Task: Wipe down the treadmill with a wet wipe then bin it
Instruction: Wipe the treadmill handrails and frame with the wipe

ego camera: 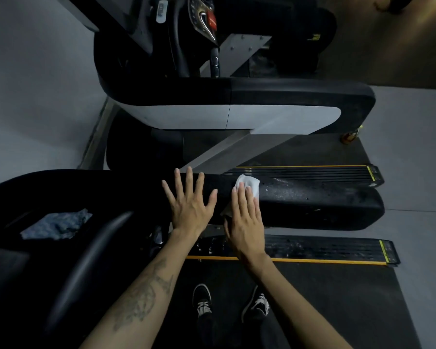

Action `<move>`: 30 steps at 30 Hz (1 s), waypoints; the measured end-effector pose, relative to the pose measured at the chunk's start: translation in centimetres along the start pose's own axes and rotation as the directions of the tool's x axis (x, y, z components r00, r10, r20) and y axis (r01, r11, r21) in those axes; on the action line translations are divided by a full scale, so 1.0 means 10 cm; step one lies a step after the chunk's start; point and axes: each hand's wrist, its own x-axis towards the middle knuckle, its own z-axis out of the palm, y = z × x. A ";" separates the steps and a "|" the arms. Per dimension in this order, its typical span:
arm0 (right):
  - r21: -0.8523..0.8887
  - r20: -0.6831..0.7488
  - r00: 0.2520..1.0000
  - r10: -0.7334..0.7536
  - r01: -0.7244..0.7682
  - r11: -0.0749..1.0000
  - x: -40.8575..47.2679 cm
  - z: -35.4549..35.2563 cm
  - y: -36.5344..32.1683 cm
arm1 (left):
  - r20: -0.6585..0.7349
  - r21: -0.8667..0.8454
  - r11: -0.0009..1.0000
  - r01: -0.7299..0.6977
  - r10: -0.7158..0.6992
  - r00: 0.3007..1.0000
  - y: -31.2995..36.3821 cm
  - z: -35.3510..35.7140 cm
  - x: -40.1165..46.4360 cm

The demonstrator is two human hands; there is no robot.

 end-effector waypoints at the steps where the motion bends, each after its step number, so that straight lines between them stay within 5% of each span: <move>1: 0.005 0.008 1.000 0.008 -0.008 1.000 0.00 -0.01 -0.07 | 0.011 -0.003 1.000 0.004 -0.004 1.000 0.00 -0.01 0.00; 7: -0.042 0.062 0.979 -0.195 0.198 0.979 0.16 -0.06 0.07 | 0.037 0.006 1.000 -0.009 0.009 0.999 -0.01 0.01 -0.01; 14: 0.043 -0.018 0.999 0.027 -0.026 0.999 0.04 0.01 -0.17 | 0.032 -0.001 1.000 -0.005 0.005 0.999 0.00 0.02 -0.01; 20: -0.010 0.014 0.984 -0.176 0.177 0.984 0.00 -0.03 0.07 | 0.049 0.009 1.000 0.009 -0.010 0.999 0.01 0.04 -0.02; 25: -0.005 0.001 0.998 -0.066 0.066 0.998 -0.10 -0.01 0.14 | 0.025 -0.015 0.998 0.058 -0.057 0.998 0.08 0.07 0.00; 30: -0.003 0.002 0.986 -0.169 0.169 0.986 0.10 -0.01 0.07 | -0.009 -0.017 0.998 0.059 -0.059 0.998 0.10 0.07 -0.03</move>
